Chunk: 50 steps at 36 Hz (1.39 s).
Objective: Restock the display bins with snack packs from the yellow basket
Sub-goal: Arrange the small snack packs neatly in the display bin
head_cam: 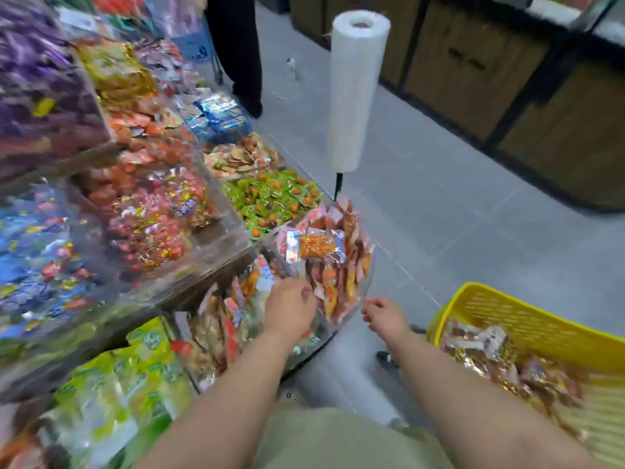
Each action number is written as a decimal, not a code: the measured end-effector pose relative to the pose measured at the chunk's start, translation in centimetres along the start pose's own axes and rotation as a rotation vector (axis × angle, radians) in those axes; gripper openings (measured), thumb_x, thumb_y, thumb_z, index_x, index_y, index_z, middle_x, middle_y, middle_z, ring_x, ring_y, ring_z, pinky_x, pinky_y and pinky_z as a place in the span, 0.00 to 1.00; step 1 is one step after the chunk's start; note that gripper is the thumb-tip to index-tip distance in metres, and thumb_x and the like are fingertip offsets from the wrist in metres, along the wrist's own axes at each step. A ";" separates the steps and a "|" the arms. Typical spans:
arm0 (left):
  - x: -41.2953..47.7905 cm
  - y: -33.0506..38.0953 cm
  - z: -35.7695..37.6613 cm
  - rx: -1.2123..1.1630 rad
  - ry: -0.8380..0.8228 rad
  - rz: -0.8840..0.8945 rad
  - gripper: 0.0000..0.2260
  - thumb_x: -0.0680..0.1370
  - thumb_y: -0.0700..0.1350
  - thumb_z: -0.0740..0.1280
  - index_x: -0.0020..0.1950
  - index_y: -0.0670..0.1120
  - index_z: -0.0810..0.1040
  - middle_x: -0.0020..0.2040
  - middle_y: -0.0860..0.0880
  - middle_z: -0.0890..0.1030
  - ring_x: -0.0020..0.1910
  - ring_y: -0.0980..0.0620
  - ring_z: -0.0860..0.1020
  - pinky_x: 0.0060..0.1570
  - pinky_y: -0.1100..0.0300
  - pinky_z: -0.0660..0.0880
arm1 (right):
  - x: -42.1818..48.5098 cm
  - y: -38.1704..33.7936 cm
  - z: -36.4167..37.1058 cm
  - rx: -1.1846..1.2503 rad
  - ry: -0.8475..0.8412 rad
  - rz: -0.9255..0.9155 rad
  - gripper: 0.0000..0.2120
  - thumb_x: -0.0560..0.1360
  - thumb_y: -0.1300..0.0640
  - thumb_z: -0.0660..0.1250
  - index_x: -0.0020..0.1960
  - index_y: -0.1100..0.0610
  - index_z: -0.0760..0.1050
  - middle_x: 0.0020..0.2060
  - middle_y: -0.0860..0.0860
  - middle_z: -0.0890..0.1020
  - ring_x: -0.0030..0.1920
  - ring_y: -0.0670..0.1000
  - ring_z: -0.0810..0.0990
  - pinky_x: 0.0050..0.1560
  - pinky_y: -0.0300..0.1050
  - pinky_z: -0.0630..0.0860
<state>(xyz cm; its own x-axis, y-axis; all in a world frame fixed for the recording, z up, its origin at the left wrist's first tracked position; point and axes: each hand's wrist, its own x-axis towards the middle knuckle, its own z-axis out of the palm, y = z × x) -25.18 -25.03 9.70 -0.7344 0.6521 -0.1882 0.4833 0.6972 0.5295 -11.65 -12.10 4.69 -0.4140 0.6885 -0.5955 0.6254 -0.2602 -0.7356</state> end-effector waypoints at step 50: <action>3.6 27.0 32.9 0.304 -1.006 0.048 0.11 0.79 0.39 0.62 0.37 0.41 0.78 0.35 0.46 0.77 0.36 0.48 0.74 0.34 0.60 0.68 | -0.1 28.1 -36.0 0.323 0.530 0.762 0.15 0.72 0.63 0.65 0.59 0.59 0.75 0.48 0.59 0.82 0.45 0.57 0.80 0.43 0.46 0.77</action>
<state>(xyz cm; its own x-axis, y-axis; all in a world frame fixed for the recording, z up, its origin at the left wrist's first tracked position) 0.90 5.97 -3.85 -0.0442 0.5305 -0.8465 0.7026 0.6189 0.3512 29.72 4.92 -4.28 0.4247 0.4538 -0.7834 0.3583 -0.8789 -0.3149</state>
